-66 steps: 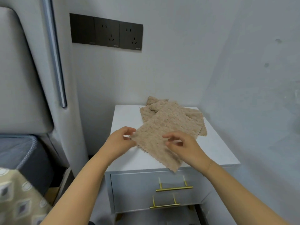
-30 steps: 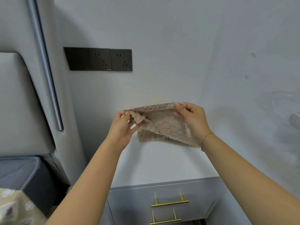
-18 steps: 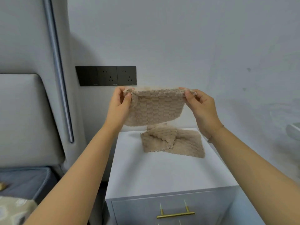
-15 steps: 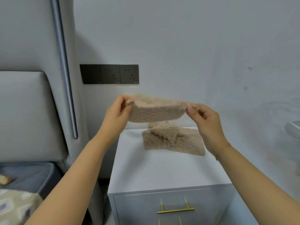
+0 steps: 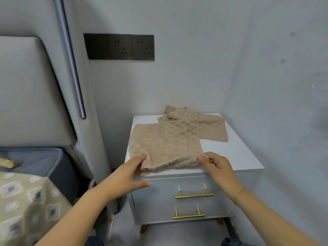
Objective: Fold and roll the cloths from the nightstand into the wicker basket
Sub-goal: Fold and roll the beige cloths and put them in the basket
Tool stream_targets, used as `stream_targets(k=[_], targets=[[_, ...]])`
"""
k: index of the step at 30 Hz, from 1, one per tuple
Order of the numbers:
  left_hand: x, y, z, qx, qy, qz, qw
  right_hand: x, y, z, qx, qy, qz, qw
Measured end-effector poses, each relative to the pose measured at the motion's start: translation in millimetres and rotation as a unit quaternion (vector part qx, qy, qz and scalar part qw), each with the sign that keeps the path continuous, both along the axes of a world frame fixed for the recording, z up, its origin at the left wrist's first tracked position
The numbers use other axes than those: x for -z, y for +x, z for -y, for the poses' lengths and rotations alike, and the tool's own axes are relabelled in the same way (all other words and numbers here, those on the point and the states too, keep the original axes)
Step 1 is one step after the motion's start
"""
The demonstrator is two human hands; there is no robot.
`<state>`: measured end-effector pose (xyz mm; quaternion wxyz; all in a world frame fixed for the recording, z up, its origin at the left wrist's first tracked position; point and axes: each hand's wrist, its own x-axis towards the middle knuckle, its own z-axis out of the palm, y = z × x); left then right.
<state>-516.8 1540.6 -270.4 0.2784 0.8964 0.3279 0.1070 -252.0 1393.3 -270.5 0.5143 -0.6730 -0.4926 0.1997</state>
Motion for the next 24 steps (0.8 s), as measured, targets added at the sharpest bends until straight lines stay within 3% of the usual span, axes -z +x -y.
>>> stream_targets(k=[3,8,12,17,21,24], targets=[[8,-5,-9,0.005,0.114,-0.039,0.993,-5,-1,0,0.007,0.023,-0.016,1.000],[1,-14,-19,-0.019,0.102,0.011,0.994,-13,6,3,-0.004,0.045,-0.057,0.997],[-13,-24,-10,-0.041,0.032,0.064,0.997,-18,19,14,-0.023,0.015,-0.088,0.996],[-34,-35,1,-0.009,-0.195,0.174,0.965,-24,28,28,-0.069,-0.051,-0.131,0.988],[-45,-27,2,-0.031,-0.285,0.235,0.929,-25,25,22,-0.057,-0.054,-0.137,0.987],[-41,-10,-13,-0.090,-0.290,0.272,0.913,-21,28,7,-0.028,-0.043,-0.134,0.990]])
